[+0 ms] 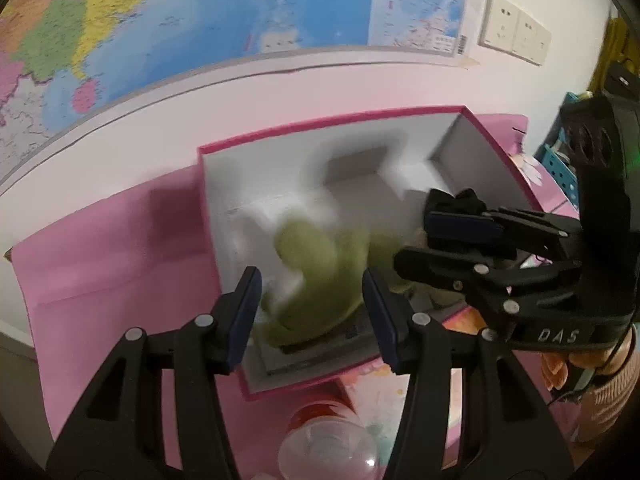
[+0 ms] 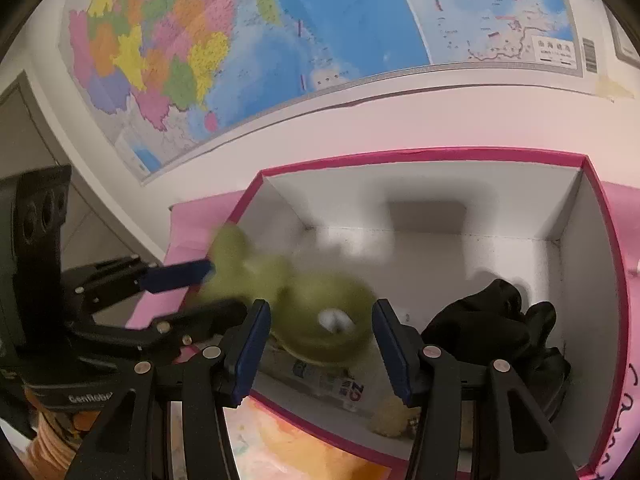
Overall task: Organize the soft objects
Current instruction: 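Carry the green frog with the right gripper and drop it into the box, then grasp the white-and-yellow wet-wipes pack with the right gripper and lift it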
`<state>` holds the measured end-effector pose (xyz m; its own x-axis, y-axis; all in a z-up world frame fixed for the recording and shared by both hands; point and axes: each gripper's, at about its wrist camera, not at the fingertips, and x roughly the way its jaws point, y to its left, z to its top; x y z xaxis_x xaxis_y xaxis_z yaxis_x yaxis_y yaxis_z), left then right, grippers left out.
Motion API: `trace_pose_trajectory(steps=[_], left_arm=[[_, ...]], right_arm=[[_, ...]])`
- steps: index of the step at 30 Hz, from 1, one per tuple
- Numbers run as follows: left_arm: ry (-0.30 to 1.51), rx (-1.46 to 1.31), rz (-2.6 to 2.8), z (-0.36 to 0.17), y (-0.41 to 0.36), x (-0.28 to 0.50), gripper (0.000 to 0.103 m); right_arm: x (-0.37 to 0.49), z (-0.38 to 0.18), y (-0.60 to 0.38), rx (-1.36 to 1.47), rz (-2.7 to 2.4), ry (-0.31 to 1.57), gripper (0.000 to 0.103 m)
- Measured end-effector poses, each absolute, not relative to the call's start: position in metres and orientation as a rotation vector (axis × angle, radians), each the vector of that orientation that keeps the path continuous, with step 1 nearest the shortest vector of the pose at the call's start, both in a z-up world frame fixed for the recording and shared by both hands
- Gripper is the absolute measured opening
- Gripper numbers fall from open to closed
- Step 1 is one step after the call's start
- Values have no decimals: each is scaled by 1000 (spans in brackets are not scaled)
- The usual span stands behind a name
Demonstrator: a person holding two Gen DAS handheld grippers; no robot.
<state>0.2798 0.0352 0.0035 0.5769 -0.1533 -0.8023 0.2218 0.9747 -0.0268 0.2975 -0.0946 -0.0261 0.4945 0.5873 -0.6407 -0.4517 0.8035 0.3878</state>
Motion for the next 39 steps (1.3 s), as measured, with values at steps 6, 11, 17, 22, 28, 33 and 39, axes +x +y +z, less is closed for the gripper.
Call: trace_pose_trajectory(steps=[6,11,17,22,28,33,39], left_arm=[[851,24,-175,24,58,258,55],[768,11,-197,42,66,218,55],[671,20,-288,62,64,161,59],[664,26,-383,57,51,121,60],[750,42,-492,26,30,95,60],[867,66,-536,-9,8,101,60],[956,68,-588,-37,-11,107,60]], right_arm=[[277,-9,-111,167,644,798,54],[245,6,-128,156,685,759,54],[195,21,-148,170,775,735,55],[151,17,-164,172,814,754,56],[103,-11,-191,194,809,852,56],[73,-50,-210,290,794,987,56],[40,-91,-213,378,816,1148,56]])
